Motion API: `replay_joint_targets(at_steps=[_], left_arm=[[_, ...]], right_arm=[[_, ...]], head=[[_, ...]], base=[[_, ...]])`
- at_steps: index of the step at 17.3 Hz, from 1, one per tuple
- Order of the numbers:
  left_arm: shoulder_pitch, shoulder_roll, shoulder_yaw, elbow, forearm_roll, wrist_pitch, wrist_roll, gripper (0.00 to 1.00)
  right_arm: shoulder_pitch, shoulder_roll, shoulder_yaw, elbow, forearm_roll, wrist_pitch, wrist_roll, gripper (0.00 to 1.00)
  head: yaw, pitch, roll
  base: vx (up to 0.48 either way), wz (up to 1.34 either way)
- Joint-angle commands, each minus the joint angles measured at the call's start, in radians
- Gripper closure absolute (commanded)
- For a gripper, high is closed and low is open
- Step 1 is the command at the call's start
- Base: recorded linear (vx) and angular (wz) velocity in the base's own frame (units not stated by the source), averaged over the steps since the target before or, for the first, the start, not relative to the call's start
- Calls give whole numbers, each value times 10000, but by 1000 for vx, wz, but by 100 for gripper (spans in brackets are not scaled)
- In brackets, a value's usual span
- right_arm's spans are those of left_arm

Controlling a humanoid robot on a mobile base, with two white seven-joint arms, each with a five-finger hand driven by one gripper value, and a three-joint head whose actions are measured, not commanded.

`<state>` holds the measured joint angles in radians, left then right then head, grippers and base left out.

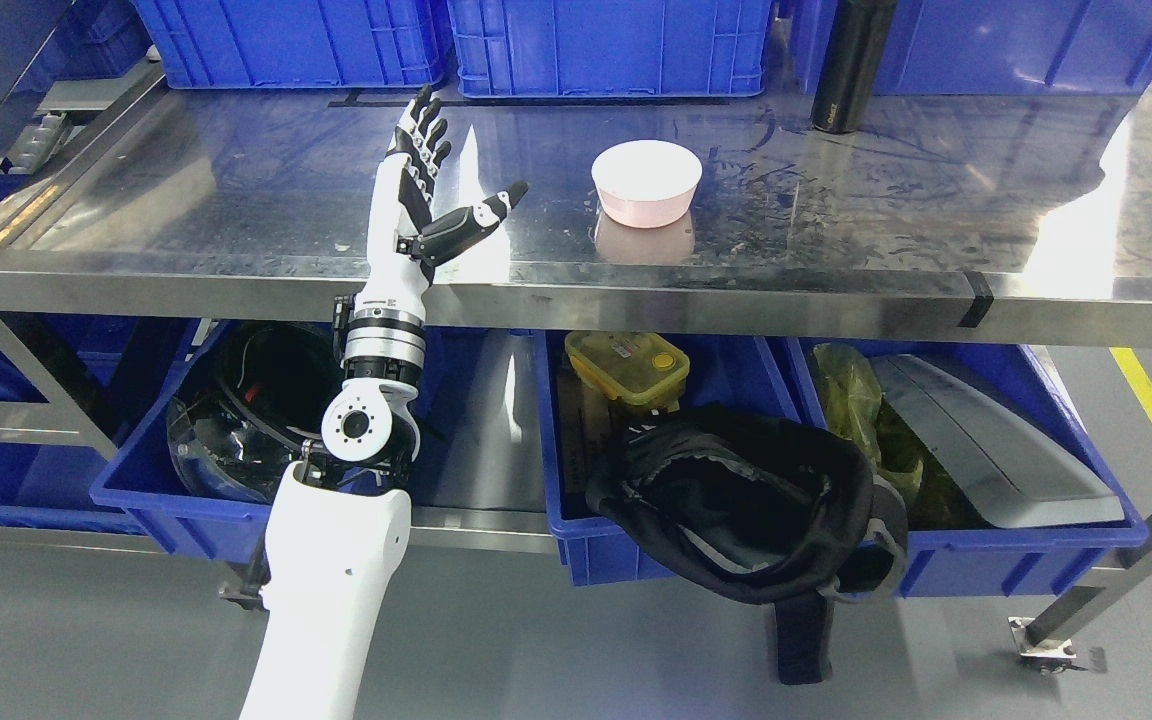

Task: Stack pink IKEA bowl on shelf middle layer
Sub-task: 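Reach the left hand along the steel shelf toward the pink bowl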

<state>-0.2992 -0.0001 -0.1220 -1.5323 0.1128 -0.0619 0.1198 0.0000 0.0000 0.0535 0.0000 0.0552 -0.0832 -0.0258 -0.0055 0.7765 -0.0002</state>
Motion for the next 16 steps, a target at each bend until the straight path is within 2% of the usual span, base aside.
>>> replay_joint_targets(at_steps=[1, 3, 5, 7, 10, 13, 16], left_arm=[[2, 175, 207, -1, 7, -101, -32, 0], [-395, 175, 406, -1, -8, -102, -534, 0], [-825, 1130, 392, 14, -434, -25, -1624, 0], [-1331, 2297, 330, 167, -2131, -9, -2589, 0], [-1959, 3448, 208, 137, -4784, -9, -5254, 1], [-2787, 4109, -632, -92, -6951, -25, -6884, 1], [-3769, 4419, -1647, -185, -7936, -41, -7930, 2]], right_arm=[[230, -175, -14, -175, 0, 4, -3, 0], [230, -175, 1, -175, 0, 4, -3, 0], [230, -175, 1, -175, 0, 4, -3, 0], [230, -175, 1, -175, 0, 4, -3, 0], [230, -175, 1, -175, 0, 4, -3, 0], [230, -175, 1, -175, 0, 4, -3, 0], [230, -175, 1, -175, 0, 4, -3, 0]], head=[[0, 0, 0], [0, 0, 0], [0, 0, 0], [0, 0, 0], [0, 0, 0], [0, 0, 0], [0, 0, 0]], base=[[0, 0], [0, 0], [0, 0], [0, 0], [0, 0], [0, 0], [0, 0]])
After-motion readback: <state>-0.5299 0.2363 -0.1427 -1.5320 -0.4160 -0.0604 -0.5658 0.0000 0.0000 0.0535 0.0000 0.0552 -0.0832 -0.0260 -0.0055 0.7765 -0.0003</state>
